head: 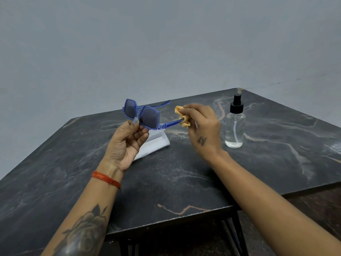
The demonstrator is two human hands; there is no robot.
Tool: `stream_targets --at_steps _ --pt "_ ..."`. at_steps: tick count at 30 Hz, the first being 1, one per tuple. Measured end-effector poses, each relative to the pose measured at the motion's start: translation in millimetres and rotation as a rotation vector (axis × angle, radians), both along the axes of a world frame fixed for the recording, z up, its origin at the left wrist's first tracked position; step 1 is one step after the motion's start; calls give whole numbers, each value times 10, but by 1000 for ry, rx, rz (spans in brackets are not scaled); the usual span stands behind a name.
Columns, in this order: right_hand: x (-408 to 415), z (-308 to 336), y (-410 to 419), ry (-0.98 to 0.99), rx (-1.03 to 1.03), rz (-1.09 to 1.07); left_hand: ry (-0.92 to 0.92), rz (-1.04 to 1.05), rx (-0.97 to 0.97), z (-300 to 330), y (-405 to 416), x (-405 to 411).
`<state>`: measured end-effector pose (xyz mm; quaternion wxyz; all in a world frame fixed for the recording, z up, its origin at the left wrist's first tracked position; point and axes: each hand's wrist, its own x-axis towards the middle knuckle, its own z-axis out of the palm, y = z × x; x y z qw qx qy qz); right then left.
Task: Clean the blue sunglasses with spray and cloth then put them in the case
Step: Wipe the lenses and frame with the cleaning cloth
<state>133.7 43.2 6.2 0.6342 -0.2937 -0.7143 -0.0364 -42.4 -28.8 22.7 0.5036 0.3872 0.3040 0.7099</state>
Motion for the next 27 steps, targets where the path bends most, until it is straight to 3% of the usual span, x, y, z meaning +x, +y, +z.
stream_targets --at_steps 10,15,18,21,24,27 --pt "121 123 -81 177 -114 41 -63 -80 13 -47 0 -248" --pt "188 445 -129 269 -174 49 -5 -109 8 -51 -3 -286" --pt "84 657 -166 125 -174 189 49 -132 -7 -53 -25 -237" --pt "-146 773 -203 -160 -146 314 89 -164 -7 -41 -59 -197" --pt "-391 803 -173 -490 -124 288 134 -229 20 -32 -83 -173" --pt "-562 800 -109 -608 -127 268 155 -268 24 -32 -69 -181"
